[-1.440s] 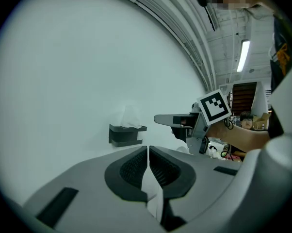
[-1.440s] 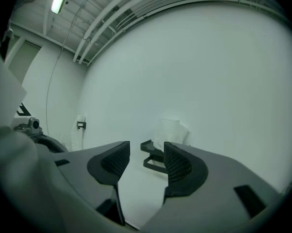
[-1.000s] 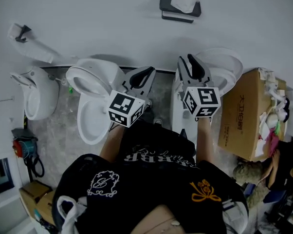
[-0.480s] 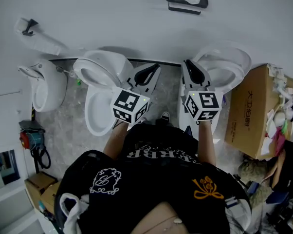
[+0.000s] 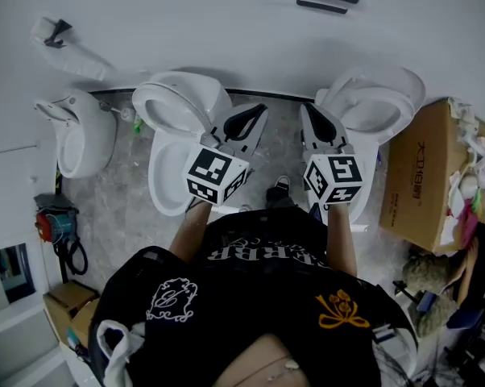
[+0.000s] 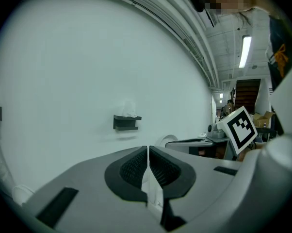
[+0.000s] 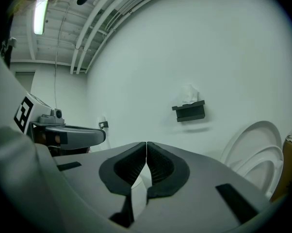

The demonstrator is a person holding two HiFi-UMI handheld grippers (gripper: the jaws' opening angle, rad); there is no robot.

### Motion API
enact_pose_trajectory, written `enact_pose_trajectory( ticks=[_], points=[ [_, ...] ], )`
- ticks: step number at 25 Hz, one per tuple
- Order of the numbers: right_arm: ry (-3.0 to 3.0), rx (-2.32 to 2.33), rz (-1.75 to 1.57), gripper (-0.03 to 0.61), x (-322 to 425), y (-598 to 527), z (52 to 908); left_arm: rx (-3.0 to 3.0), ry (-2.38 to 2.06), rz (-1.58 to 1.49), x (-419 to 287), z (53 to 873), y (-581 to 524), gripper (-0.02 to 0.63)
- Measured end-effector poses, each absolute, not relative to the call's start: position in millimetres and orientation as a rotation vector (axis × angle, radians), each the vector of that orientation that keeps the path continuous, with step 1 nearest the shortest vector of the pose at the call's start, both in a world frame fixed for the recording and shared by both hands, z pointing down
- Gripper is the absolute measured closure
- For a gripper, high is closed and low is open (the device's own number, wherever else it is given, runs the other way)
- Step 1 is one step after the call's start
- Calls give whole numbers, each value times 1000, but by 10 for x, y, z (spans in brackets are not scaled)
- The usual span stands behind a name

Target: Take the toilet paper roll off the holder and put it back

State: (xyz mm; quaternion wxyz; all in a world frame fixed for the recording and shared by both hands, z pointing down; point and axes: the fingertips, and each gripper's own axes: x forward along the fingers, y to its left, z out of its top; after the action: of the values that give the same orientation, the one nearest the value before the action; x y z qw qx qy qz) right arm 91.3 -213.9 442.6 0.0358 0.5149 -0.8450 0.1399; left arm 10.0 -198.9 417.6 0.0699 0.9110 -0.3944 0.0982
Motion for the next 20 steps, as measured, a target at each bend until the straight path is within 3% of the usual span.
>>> enact_pose_trajectory(
  ticks=[20],
  points=[
    [-2576,1594,442,565,-163,-493,4533,2783,-1123,272,-833,4260,-439,588]
  ],
)
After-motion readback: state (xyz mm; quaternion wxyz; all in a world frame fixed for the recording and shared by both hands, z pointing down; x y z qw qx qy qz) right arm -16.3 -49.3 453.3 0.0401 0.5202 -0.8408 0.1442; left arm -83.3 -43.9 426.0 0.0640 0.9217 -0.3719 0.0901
